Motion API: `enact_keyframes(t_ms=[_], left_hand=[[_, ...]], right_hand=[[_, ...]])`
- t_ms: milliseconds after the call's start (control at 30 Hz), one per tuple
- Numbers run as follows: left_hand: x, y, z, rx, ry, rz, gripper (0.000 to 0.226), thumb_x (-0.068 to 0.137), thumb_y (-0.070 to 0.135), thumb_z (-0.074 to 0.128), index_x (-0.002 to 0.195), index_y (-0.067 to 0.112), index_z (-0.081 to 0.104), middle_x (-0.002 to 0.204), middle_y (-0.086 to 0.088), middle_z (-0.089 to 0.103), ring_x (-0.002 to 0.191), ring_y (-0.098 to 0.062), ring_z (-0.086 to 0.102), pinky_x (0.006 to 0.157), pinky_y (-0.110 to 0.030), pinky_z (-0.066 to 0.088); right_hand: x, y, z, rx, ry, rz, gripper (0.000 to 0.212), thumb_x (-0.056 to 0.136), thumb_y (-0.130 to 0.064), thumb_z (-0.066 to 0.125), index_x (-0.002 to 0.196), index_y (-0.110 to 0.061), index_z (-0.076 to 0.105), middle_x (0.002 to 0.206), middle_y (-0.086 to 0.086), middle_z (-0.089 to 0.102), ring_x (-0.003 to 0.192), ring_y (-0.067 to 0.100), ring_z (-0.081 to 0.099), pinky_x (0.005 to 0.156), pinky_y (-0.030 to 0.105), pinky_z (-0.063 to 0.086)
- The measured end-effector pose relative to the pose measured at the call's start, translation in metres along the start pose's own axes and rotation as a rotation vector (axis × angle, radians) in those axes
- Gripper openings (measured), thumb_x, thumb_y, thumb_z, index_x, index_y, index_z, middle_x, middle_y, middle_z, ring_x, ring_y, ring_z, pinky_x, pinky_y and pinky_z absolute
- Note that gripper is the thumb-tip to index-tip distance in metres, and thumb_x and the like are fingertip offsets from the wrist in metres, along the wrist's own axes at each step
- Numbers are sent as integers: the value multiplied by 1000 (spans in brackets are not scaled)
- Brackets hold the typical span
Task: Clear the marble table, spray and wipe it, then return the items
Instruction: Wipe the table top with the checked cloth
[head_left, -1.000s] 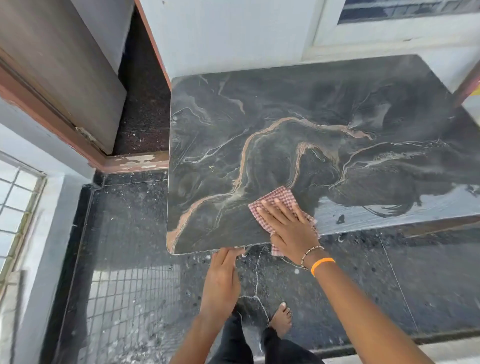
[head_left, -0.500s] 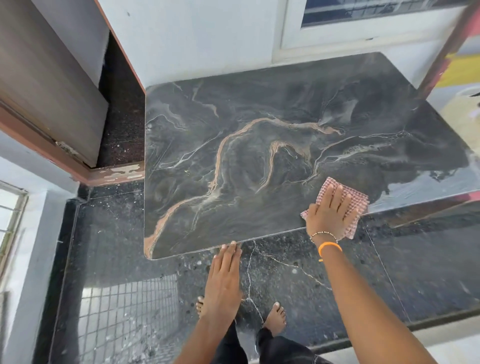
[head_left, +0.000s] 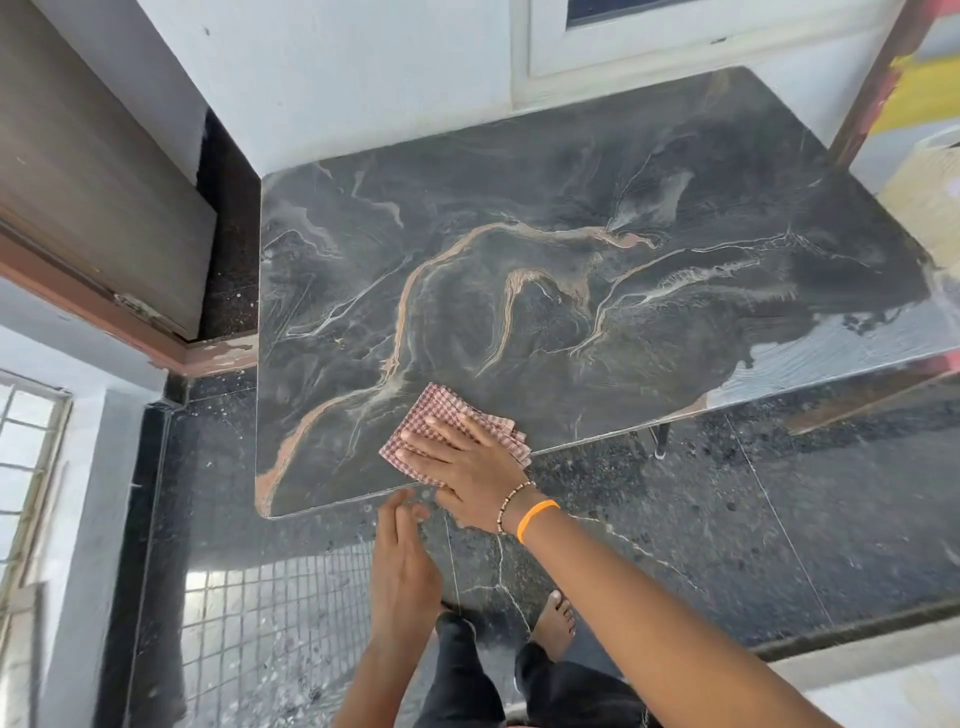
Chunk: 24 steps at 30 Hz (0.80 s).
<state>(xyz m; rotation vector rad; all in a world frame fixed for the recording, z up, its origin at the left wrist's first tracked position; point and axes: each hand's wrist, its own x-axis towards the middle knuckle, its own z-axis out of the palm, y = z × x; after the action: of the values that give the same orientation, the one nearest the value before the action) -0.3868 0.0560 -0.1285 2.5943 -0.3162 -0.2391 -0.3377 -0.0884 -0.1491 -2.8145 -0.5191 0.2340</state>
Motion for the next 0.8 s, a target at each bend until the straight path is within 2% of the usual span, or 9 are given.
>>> enact_keyframes(t_ms=[100, 167, 233, 367, 433, 567, 633, 700, 800], left_hand=[[4, 20, 11, 47, -50, 102, 52, 68, -25, 42, 112, 0, 53, 128, -16, 48, 107, -34, 56, 81, -45, 54], [11, 40, 21, 105, -74, 233, 54, 69, -21, 48, 118, 1, 53, 129, -15, 51, 118, -32, 52, 97, -45, 48], [19, 55, 30, 156, -105, 340, 57, 68, -17, 55, 122, 1, 53, 130, -14, 53, 123, -31, 50, 104, -46, 42], [35, 89, 50, 261, -206, 468, 60, 85, 2, 45, 142, 9, 29, 149, -5, 32, 139, -20, 28, 117, -34, 5], [41, 104, 59, 313, -214, 519, 56, 91, 10, 37, 145, 11, 20, 152, -2, 26, 141, -17, 22, 117, -30, -2], [47, 127, 62, 301, -155, 444, 44, 82, 6, 58, 126, 6, 54, 124, -5, 61, 116, -23, 56, 110, -31, 27], [50, 129, 62, 292, -184, 415, 40, 86, 8, 53, 126, 8, 55, 125, -2, 60, 118, -23, 54, 108, -31, 35], [52, 130, 61, 266, -181, 397, 37, 85, 6, 55, 122, 9, 59, 122, 0, 62, 115, -24, 56, 96, -33, 48], [54, 136, 59, 217, -131, 381, 28, 72, -2, 69, 98, 8, 72, 99, 0, 72, 89, -22, 68, 65, -31, 58]], right_hand=[[-39, 42, -5, -48, 29, -1, 59, 87, -25, 37, 144, -35, 23, 155, -13, 20, 146, 17, 12, 115, 40, -7], [-67, 77, -11, -53, 60, 107, 60, 86, -26, 32, 144, -38, 22, 154, -16, 21, 145, 14, 12, 116, 39, -7], [-90, 108, -19, -43, 74, 228, 61, 85, -26, 29, 144, -39, 20, 153, -17, 18, 145, 13, 12, 117, 37, -6], [-131, 172, -36, -13, 99, 503, 60, 88, -27, 27, 144, -42, 12, 152, -22, 6, 145, 11, 7, 118, 38, -2], [-148, 203, -43, -2, 124, 634, 58, 93, -25, 30, 145, -41, 10, 154, -21, 6, 146, 10, 4, 118, 38, -2], [-184, 252, -51, 57, 205, 918, 56, 95, -22, 29, 146, -35, 12, 157, -14, 7, 146, 12, 1, 119, 40, -4], [-197, 261, -52, 118, 305, 1062, 56, 94, -20, 31, 147, -30, 16, 158, -10, 10, 146, 17, 4, 118, 43, -3], [-195, 254, -48, 154, 392, 1170, 56, 94, -18, 33, 147, -24, 19, 158, -5, 13, 146, 23, 6, 117, 46, -2], [-172, 222, -42, 236, 466, 1260, 56, 94, -19, 34, 147, -19, 19, 158, -1, 11, 146, 27, 4, 117, 52, 0]])
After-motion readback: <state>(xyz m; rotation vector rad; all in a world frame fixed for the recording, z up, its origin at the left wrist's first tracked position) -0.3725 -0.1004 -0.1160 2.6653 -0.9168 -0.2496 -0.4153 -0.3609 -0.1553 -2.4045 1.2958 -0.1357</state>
